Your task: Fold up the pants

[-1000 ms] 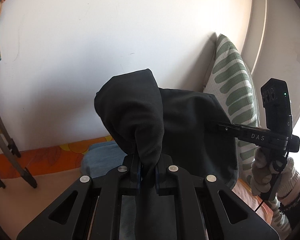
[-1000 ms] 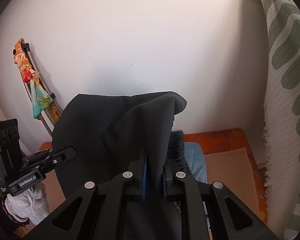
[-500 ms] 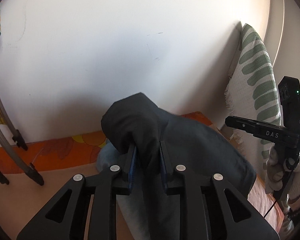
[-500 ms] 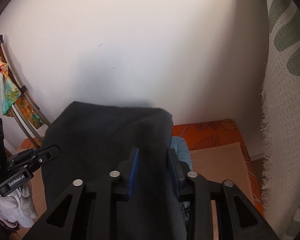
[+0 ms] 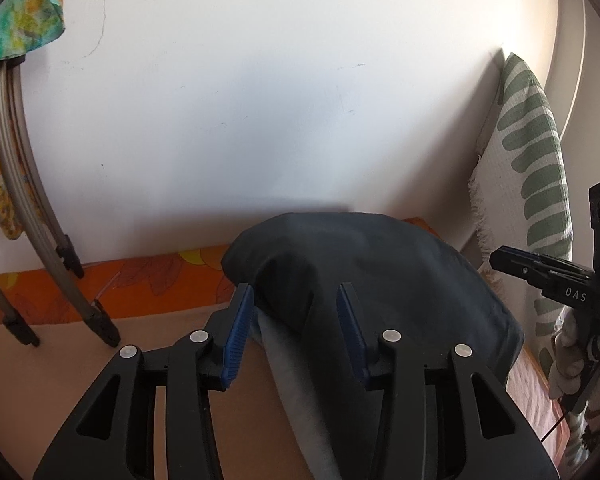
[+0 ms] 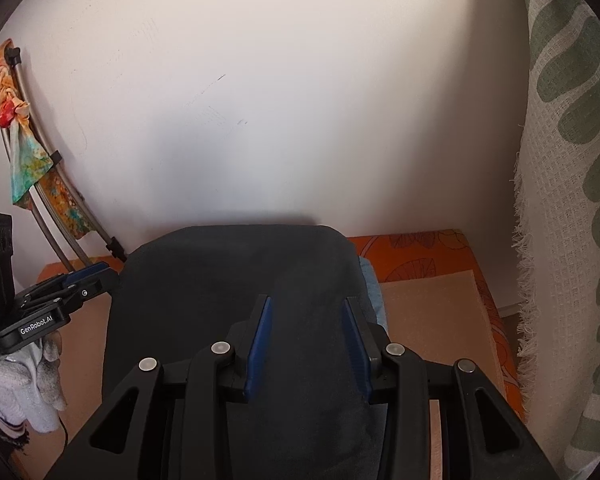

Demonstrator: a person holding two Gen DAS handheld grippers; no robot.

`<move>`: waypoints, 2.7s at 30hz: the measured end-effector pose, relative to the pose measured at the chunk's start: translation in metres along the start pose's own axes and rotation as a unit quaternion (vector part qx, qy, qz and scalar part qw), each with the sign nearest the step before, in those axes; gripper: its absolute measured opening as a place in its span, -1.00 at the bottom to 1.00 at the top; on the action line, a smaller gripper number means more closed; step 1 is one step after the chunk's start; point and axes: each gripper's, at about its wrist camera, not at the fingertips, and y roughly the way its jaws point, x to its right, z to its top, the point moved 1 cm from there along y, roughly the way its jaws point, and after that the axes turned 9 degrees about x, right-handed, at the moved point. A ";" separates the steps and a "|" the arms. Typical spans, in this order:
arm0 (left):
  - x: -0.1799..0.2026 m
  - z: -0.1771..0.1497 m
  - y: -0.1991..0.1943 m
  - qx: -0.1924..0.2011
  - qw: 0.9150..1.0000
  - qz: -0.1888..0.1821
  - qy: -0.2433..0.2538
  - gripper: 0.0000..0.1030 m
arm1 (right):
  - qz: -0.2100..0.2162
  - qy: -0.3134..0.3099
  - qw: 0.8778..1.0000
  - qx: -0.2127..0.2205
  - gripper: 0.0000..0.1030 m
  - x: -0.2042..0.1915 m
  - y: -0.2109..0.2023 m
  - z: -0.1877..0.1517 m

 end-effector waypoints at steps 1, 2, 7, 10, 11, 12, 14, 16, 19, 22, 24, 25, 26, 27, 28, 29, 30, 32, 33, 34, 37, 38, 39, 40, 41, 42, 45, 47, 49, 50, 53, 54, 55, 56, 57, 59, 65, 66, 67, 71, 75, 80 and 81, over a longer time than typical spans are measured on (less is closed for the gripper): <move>-0.001 -0.001 -0.006 0.000 1.000 -0.001 0.000 -0.19 | -0.003 0.001 1.000 0.006 -0.23 -0.002 -0.006 -0.001; -0.001 -0.003 -0.010 0.001 1.000 -0.001 0.000 -0.19 | -0.002 0.006 1.000 0.012 -0.21 -0.003 -0.013 -0.002; -0.003 -0.007 -0.039 0.000 1.000 -0.009 -0.010 -0.01 | -0.014 0.012 0.999 0.036 0.15 -0.013 -0.047 -0.011; 0.000 -0.010 -0.058 0.001 1.000 -0.012 -0.003 0.02 | -0.020 0.016 0.998 0.050 0.41 -0.020 -0.068 -0.017; 0.000 -0.010 -0.063 0.002 1.000 -0.012 0.000 0.03 | -0.021 0.015 0.998 0.053 0.45 -0.023 -0.076 -0.019; 0.002 -0.011 -0.070 0.005 1.000 -0.013 0.003 0.08 | -0.025 0.014 0.998 0.058 0.49 -0.028 -0.084 -0.021; 0.006 -0.012 -0.088 0.012 1.000 -0.017 0.004 0.15 | -0.034 0.013 0.997 0.066 0.63 -0.036 -0.099 -0.026; 0.009 -0.013 -0.101 0.014 1.000 -0.020 0.006 0.22 | -0.042 0.016 0.996 0.074 0.66 -0.045 -0.114 -0.030; 0.017 -0.017 -0.124 0.021 0.999 -0.018 0.024 0.29 | -0.063 0.017 0.994 0.082 0.81 -0.057 -0.136 -0.036; 0.021 -0.020 -0.148 0.027 0.999 -0.022 0.028 0.39 | -0.087 0.009 0.992 0.091 0.91 -0.069 -0.156 -0.040; 0.025 -0.022 -0.166 0.032 0.999 -0.027 0.027 0.41 | -0.097 0.005 0.990 0.099 0.98 -0.080 -0.174 -0.041; 0.025 -0.023 -0.174 0.036 0.999 -0.027 0.028 0.43 | -0.099 0.006 0.989 0.105 1.00 -0.085 -0.183 -0.042; 0.026 -0.024 -0.181 0.039 0.998 -0.028 0.027 0.46 | -0.098 0.008 0.989 0.110 1.00 -0.089 -0.190 -0.043; 0.026 -0.026 -0.189 0.042 0.998 -0.029 0.026 0.50 | -0.095 0.009 0.989 0.112 1.00 -0.093 -0.198 -0.045; 0.027 -0.028 -0.198 0.044 0.998 -0.031 0.023 0.51 | -0.094 0.011 0.989 0.113 1.00 -0.096 -0.202 -0.046; 0.027 -0.030 -0.204 0.045 0.998 -0.033 0.021 0.51 | -0.094 0.013 0.989 0.115 1.00 -0.100 -0.209 -0.048; 0.026 -0.033 -0.214 0.046 0.998 -0.035 0.018 0.51 | -0.095 0.011 0.988 0.117 1.00 -0.106 -0.215 -0.052; 0.027 -0.038 -0.228 0.049 0.998 -0.035 0.017 0.51 | -0.102 0.004 0.988 0.118 1.00 -0.115 -0.224 -0.059; 0.027 -0.041 -0.235 0.051 0.998 -0.034 0.018 0.52 | -0.104 0.000 0.987 0.119 1.00 -0.120 -0.228 -0.063; 0.027 -0.043 -0.240 0.052 0.998 -0.034 0.018 0.52 | -0.104 -0.002 0.987 0.119 1.00 -0.124 -0.232 -0.067; 0.026 -0.052 -0.259 0.059 0.998 -0.028 0.019 0.55 | -0.097 0.003 0.988 0.121 1.00 -0.137 -0.244 -0.080; 0.026 -0.056 -0.265 0.062 0.998 -0.026 0.020 0.55 | -0.096 0.006 0.988 0.122 1.00 -0.140 -0.247 -0.084; 0.026 -0.059 -0.271 0.064 0.997 -0.024 0.022 0.56 | -0.092 0.012 0.988 0.123 1.00 -0.142 -0.251 -0.089; 0.027 -0.063 -0.275 0.066 0.997 -0.020 0.024 0.56 | -0.088 0.016 0.988 0.123 1.00 -0.145 -0.254 -0.094; 0.027 -0.067 -0.279 0.068 0.997 -0.017 0.026 0.56 | -0.086 0.019 0.989 0.122 1.00 -0.148 -0.256 -0.098; 0.027 -0.073 -0.283 0.071 0.997 -0.014 0.030 0.56 | -0.086 0.020 0.989 0.121 1.00 -0.150 -0.257 -0.101; 0.028 -0.089 -0.290 0.069 0.997 -0.012 0.041 0.56 | -0.095 0.020 0.988 0.123 1.00 -0.157 -0.259 -0.113; 0.029 -0.099 -0.292 0.063 0.997 -0.012 0.046 0.56 | -0.096 0.020 0.987 0.126 1.00 -0.161 -0.259 -0.118; 0.029 -0.107 -0.293 0.064 0.997 -0.011 0.053 0.56 | -0.098 0.018 0.987 0.126 1.00 -0.166 -0.258 -0.123; 0.029 -0.111 -0.293 0.064 0.996 -0.009 0.058 0.56 | -0.099 0.017 0.987 0.127 1.00 -0.169 -0.257 -0.125; 0.029 -0.118 -0.294 0.063 0.996 -0.011 0.064 0.56 | -0.106 0.013 0.985 0.132 1.00 -0.175 -0.256 -0.131; 0.028 -0.120 -0.293 0.061 0.996 -0.012 0.062 0.56 | -0.108 0.012 0.985 0.134 1.00 -0.177 -0.256 -0.132; 0.027 -0.122 -0.293 0.059 0.996 -0.013 0.060 0.56 | -0.110 0.013 0.984 0.136 1.00 -0.178 -0.255 -0.133; 0.026 -0.124 -0.292 0.058 0.997 -0.013 0.058 0.56 | -0.111 0.014 0.984 0.137 1.00 -0.179 -0.255 -0.135; 0.025 -0.126 -0.292 0.056 0.997 -0.012 0.058 0.56 | -0.111 0.014 0.984 0.139 1.00 -0.180 -0.254 -0.136; 0.024 -0.130 -0.292 0.056 0.996 -0.008 0.065 0.56 | -0.116 0.013 0.983 0.143 1.00 -0.181 -0.253 -0.140; 0.017 -0.139 -0.291 0.047 0.997 -0.001 0.061 0.56 | -0.117 0.007 0.984 0.137 1.00 -0.181 -0.242 -0.149; 0.017 -0.140 -0.292 0.048 0.997 0.004 0.064 0.56 | -0.119 0.005 0.983 0.137 1.00 -0.182 -0.241 -0.149; 0.016 -0.141 -0.292 0.049 0.997 0.007 0.064 0.56 | -0.120 0.005 0.983 0.138 1.00 -0.182 -0.241 -0.149; 0.011 -0.142 -0.290 0.040 0.998 0.010 0.057 0.56 | -0.112 0.019 0.984 0.140 1.00 -0.180 -0.242 -0.147; 0.008 -0.143 -0.289 0.035 0.998 0.016 0.055 0.56 | -0.113 0.018 0.984 0.137 1.00 -0.183 -0.239 -0.146; 0.006 -0.145 -0.290 0.031 0.998 0.025 0.054 0.57 | -0.117 0.005 0.984 0.137 1.00 -0.187 -0.237 -0.148; 0.005 -0.145 -0.290 0.031 0.998 0.024 0.052 0.58 | -0.119 0.004 0.983 0.137 1.00 -0.187 -0.238 -0.148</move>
